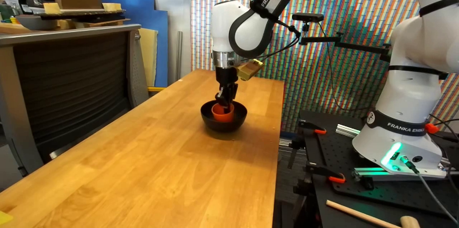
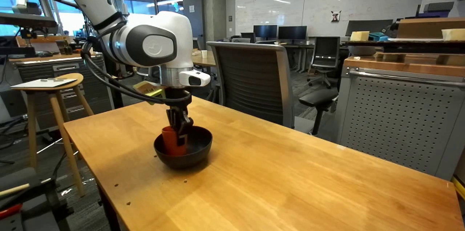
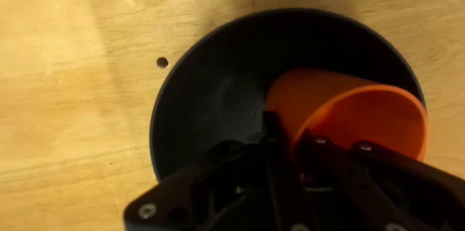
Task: Pick up the orange cup from the table and put it in the black bowl.
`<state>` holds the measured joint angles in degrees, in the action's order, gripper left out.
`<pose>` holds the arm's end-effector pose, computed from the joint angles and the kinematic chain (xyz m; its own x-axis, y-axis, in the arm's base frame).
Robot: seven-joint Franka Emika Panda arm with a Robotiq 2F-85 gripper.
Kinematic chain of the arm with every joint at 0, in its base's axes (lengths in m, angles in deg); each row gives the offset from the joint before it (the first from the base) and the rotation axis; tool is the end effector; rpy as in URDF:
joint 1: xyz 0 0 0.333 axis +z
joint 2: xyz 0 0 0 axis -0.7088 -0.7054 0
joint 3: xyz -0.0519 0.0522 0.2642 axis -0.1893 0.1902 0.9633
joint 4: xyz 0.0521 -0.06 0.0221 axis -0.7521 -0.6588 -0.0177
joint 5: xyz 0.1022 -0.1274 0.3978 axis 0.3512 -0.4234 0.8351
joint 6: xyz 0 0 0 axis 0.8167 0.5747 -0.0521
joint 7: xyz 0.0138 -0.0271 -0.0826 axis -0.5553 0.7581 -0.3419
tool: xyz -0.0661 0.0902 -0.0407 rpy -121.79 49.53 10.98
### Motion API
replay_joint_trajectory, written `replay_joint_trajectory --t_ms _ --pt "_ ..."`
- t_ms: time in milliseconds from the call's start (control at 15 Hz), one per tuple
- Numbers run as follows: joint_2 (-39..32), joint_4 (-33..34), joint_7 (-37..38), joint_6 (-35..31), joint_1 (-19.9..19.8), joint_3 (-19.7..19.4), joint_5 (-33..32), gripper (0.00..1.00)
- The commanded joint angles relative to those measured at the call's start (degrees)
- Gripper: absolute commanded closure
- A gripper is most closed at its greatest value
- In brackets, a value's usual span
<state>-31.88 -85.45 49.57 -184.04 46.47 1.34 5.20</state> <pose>0.5158 -0.0113 0.1218 0.9842 -0.1692 -0.0523 -0.1672 -0.9851 0.0400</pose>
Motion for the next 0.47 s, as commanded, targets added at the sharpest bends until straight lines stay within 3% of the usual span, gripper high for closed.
replay_joint_trajectory --t_ms 0,267,400 --pt "4.5 -1.56 0.71 -2.34 1.5 -3.47 -9.14 0.56" --pt "14.31 -2.79 -1.25 1.24 0.24 -5.22 -18.87 0.24" --pt "19.81 -2.77 -8.34 6.32 -1.52 -3.53 -15.78 0.09"
